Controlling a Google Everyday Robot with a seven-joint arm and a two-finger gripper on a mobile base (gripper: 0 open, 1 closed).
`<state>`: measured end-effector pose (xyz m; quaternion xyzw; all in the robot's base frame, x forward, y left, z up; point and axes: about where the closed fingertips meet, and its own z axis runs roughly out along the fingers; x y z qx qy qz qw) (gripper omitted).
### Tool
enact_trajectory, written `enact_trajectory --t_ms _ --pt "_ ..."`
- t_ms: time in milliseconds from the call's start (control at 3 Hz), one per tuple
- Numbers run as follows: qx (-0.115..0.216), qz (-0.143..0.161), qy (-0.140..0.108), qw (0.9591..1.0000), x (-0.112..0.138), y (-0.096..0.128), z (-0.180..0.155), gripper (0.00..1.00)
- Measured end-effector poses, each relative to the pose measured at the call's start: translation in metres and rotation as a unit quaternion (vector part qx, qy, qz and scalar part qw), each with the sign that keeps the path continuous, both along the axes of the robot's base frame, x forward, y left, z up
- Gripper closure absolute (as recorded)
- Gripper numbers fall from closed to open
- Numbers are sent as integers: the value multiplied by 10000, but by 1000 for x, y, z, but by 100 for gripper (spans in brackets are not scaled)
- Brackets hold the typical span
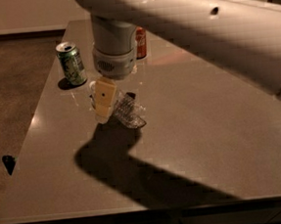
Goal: Pick water bottle
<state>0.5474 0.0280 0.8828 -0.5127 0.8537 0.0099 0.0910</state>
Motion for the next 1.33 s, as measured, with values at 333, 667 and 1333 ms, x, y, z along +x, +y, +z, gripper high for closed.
enact_trajectory --t_ms 333,667,1333 --pt "-148 -76 171 9997 5 0 -15 17" --pt "-237 -175 342 9990 8 -7 -24 41" --pt "-170 104 349 9992 18 -23 12 87"
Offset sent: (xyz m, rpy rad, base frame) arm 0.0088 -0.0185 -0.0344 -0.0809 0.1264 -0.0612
